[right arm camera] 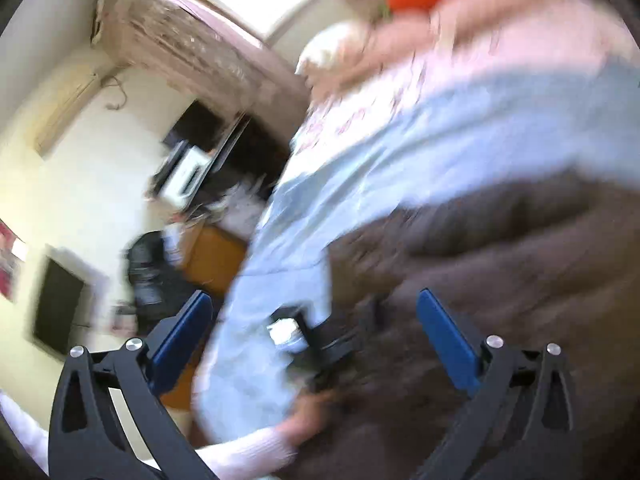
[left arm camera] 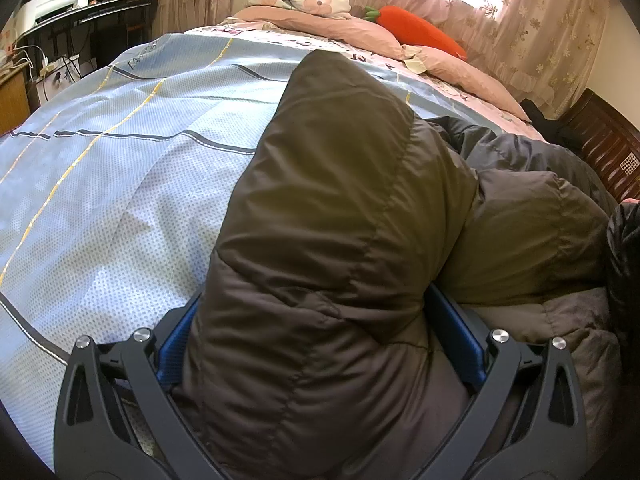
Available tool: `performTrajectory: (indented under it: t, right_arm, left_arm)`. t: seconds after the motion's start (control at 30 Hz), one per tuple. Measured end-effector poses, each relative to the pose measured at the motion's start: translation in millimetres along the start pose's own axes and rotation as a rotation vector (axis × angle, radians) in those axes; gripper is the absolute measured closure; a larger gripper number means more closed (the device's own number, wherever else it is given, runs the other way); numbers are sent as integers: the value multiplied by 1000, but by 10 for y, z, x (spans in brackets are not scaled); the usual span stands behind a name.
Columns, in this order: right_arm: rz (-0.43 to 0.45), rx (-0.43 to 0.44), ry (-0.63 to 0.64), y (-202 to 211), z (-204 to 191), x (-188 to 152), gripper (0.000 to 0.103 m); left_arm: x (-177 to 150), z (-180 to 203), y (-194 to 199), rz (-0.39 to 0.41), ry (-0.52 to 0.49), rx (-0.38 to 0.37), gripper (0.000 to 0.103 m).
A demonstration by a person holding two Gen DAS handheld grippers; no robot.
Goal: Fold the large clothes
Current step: 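Release the hood with the left tool and press the folded jacket flat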
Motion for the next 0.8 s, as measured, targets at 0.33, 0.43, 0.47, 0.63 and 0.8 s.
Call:
performTrajectory:
  t: [0.33, 0.43, 0.47, 0.63, 0.8]
  right_arm:
    - [-157, -791, -168, -107, 1768, -631, 1]
    - [-97, -782, -238, -167, 1825, -772, 1]
    - [-99, -792, -245, -180, 1783, -754, 1]
    - [-122, -805, -236, -223, 1807, -744, 1]
    - [-141, -788, -231, -253, 1851, -701, 1]
  left_arm:
    - [-1, 9, -2, 0, -2, 4, 2]
    - [117, 43, 61, -71, -8, 79, 2]
    - [215, 40, 207, -61, 23, 104, 2]
    - [696, 399, 1636, 355, 28, 155, 2]
    - [834, 1214, 2030, 307, -26, -58, 2]
Point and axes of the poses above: each gripper's, at about its wrist camera, not at the fingertips, and y roughly against the way its jaws point, z to its right, x to its top, the point moved 1 cm from there along -y, roughly the way its jaws point, and after that the axes turned 8 degrees about x, right-handed, at the moved point
